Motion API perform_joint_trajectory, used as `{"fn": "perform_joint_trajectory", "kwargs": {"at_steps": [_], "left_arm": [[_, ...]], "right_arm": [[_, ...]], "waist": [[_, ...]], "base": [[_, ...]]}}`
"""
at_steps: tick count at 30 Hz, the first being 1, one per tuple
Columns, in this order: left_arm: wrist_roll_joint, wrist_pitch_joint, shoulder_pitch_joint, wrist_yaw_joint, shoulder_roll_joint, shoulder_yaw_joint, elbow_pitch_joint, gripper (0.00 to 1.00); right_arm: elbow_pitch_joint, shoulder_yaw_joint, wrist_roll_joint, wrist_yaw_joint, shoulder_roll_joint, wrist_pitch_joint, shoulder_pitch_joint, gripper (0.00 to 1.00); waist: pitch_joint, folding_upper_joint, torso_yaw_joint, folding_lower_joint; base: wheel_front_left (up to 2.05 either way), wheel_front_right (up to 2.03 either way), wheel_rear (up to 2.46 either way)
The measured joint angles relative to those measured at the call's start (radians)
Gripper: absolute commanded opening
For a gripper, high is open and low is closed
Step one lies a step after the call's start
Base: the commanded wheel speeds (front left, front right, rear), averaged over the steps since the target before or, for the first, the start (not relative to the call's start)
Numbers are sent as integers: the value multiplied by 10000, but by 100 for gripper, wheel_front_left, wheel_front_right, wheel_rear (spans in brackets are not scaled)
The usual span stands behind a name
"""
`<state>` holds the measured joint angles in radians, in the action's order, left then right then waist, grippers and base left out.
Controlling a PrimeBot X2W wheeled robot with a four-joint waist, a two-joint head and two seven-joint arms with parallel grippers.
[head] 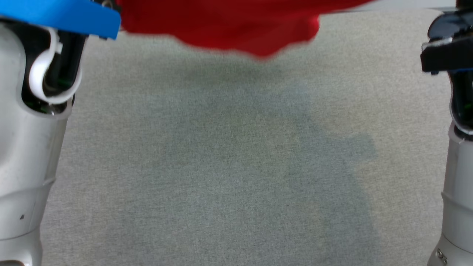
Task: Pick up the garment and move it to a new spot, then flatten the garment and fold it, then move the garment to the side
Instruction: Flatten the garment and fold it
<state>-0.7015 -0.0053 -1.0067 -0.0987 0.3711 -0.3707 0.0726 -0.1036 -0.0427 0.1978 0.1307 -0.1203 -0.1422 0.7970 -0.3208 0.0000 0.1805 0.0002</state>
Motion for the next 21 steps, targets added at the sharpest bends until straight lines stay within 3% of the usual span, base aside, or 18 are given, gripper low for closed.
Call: {"fn": "perform_joint_trajectory", "kwargs": {"at_steps": [5,13,21], "left_arm": [[-420,-399,-50,-92,-458,-77,890,0],[-380,-1413,1927,-251,-525,-989,2203,0],[-523,-2326,3939,-259,-604,-1597,1703,0]], "right_arm": [[800,56,-293,0,222,485,108,0],[3028,570,-422,0,391,1701,-1536,0],[3707,403,-17,0,495,2953,-3302,0]], "waist": [[-602,0,26,0],[-1230,0,-88,0],[-760,0,-239,-1]], "base": [[0,0,0],[0,0,0],[0,0,0]]}}
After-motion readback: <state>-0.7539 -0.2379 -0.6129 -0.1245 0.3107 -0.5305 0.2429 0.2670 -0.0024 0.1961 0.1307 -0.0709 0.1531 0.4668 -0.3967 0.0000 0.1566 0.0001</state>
